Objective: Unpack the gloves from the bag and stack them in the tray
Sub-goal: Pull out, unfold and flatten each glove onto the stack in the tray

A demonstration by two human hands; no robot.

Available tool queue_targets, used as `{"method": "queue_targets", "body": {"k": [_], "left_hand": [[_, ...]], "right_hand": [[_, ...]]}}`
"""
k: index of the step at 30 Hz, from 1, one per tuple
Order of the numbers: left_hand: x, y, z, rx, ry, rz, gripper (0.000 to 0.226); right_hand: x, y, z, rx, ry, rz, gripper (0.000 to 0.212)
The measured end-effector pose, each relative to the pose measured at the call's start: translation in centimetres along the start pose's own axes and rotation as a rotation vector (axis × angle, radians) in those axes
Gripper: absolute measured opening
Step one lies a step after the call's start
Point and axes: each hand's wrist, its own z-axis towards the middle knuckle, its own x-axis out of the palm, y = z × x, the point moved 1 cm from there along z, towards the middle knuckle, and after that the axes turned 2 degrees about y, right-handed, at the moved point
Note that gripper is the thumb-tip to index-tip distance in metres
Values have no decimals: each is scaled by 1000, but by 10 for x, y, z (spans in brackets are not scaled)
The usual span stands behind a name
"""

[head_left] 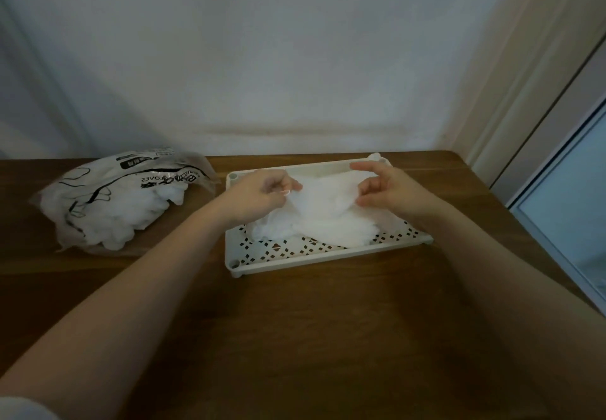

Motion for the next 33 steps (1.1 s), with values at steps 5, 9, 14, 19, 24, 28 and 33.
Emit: {"method": "queue_targets", "body": {"k": [5, 9, 14, 19, 24, 28, 33], "left_hand": [[2, 8, -10, -32, 25, 124, 23], [2, 15, -13, -16, 64, 158, 26], [0, 22, -18, 2, 153, 166, 25], [4, 19, -19, 18, 93, 235, 41], [13, 18, -9, -26, 64, 522, 39], [16, 24, -6, -153, 124, 638, 27], [15, 29, -9, -158, 5, 651, 35]], "right_hand": [[20, 2, 2, 103, 141, -286, 51], [27, 7, -2, 56, 156, -231, 21], [21, 10, -12, 86, 267, -623, 35], [21, 29, -1, -120, -329, -877, 40], [68, 20, 22, -188, -5, -1080, 56], [60, -15, 26, 98, 162, -1125, 92], [40, -30, 21, 298, 108, -1046, 128]]}}
